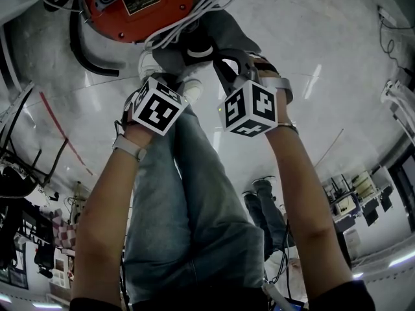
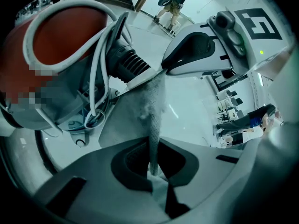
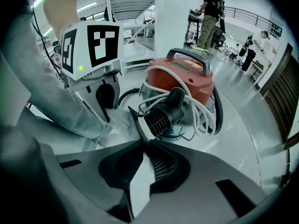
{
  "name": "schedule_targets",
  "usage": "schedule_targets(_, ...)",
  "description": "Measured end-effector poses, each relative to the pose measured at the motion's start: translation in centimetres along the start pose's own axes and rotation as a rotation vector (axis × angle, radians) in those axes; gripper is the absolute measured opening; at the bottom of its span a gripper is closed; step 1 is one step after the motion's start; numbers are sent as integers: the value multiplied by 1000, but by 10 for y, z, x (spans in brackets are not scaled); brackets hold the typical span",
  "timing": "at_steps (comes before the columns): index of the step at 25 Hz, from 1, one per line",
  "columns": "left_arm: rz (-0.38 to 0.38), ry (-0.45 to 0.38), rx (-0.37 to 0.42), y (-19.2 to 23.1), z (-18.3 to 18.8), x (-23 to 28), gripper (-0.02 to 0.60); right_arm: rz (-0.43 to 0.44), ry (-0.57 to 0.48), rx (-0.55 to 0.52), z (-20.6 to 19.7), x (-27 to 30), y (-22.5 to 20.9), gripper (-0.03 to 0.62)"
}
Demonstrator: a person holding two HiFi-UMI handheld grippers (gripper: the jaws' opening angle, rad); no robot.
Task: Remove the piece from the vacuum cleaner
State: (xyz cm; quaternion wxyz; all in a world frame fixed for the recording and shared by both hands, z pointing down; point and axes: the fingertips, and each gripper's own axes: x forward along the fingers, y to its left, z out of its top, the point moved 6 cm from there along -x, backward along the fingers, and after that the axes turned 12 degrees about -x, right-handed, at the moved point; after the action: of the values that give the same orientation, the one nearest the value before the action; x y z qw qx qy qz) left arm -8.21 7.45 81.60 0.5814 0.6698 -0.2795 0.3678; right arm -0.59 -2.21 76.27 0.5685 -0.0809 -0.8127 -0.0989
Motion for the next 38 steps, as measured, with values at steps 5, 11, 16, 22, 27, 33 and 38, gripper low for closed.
schedule_targets(5,-13,-4,-15,-6,-1,5,31,-3,2,-11,-3,0,-1,66)
schedule_targets(11,-24,83,2,-7,-14,16,31,63,39,-44,-12,6,17,62)
schedule_targets(16,-43,170,49,-18,-50,31,29,134,53,-45,-34,8,72,52)
schedule_targets(22,-77,242,130,-38,-70,41,31,164,69,67,-49,-3,111,52)
schedule_targets(27,-83,276,209,-49,-71,41,31,141,76,166,-58,-15,127,52)
schedule_targets(33,-77,336,320,-65,-72,41,31,84,78,300,-69,-32,152,51)
schedule_targets(38,-65,356,430,-77,-68,36,29,-1,86,428,-72,-52,171,51)
